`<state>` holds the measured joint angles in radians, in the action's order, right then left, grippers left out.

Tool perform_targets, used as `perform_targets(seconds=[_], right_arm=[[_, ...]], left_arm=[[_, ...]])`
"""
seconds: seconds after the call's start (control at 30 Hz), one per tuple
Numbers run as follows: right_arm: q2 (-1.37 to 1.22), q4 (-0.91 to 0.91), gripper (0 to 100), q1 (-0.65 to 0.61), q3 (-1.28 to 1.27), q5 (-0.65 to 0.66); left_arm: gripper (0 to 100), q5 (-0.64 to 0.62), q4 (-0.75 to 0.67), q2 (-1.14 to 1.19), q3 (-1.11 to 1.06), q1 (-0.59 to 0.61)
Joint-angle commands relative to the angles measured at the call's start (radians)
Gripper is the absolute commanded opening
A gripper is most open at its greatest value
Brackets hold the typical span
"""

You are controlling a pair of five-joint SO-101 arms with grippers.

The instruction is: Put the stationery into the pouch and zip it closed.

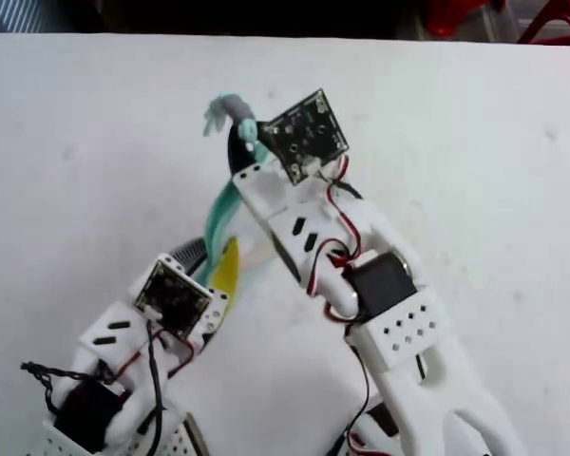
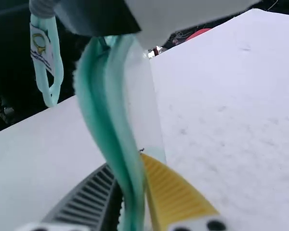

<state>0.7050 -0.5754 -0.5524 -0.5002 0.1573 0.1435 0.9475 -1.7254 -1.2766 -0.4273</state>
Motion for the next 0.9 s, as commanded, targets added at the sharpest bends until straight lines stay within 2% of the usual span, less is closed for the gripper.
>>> perform_targets(seconds=[0.0,0.27,0.43,0.7,0.87], right_arm=[[-0.007,0.036,1.7,0.077,0.054,0.012],[-0.008,0.076,1.7,0.136,0.052,0.014],[-0.008,0.082,1.7,0.154,0.051,0.080],[-0.010,0.093,1.7,0.199,0.023,0.095],[-0.010,0.188,1.7,0.262,-0.025,0.166]], left_arm=[[2,0.018,-0.051,0.002,-0.035,0.008],[2,0.021,-0.063,0.002,-0.044,0.008],[2,0.021,-0.061,0.002,-0.044,0.008],[2,0.021,-0.060,0.002,-0.044,0.008],[2,0.021,-0.060,0.002,-0.046,0.008]])
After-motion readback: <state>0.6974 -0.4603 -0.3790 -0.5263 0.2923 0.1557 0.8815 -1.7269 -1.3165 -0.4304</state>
